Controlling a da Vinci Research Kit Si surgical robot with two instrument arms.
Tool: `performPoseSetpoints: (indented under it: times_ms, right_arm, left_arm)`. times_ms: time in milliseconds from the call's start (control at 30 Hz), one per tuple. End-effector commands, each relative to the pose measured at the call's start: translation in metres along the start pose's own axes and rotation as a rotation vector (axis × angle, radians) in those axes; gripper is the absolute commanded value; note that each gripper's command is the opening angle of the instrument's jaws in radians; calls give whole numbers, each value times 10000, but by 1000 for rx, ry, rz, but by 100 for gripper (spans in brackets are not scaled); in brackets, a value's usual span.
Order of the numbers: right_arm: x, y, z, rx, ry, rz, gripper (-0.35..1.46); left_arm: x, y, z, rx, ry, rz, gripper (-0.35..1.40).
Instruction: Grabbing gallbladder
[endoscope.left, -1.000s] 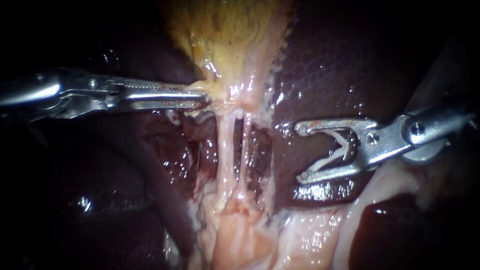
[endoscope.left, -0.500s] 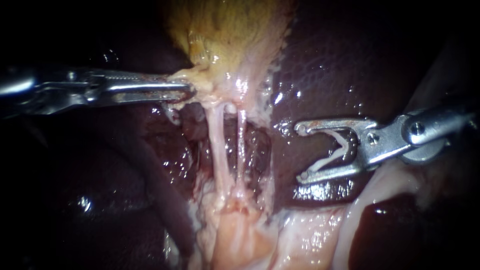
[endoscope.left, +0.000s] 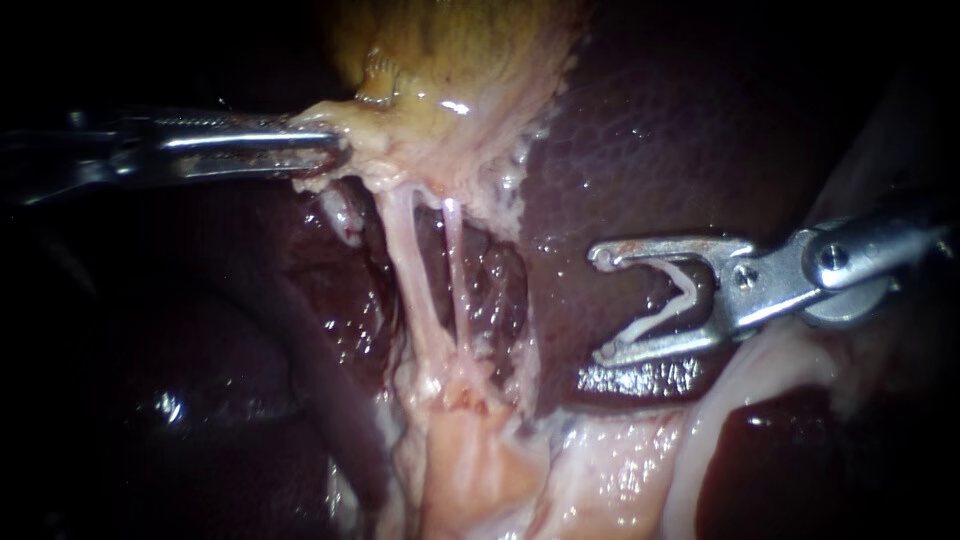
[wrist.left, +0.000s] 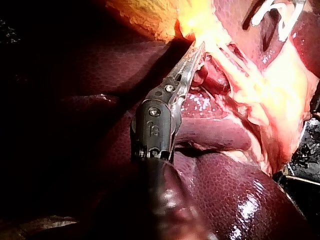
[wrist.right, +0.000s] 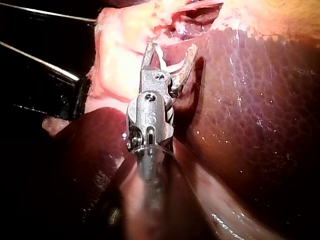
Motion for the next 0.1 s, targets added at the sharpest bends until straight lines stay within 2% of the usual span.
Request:
performPoseSetpoints:
  times_ms: [33,100]
  right_arm:
    - [0,0,0,0,0,0,50]
    - [0,0,0,0,0,0,50]
  left_arm:
    - [-1,0,1,2,0,0,-35]
    - [-1,0,1,3,0,0,-35]
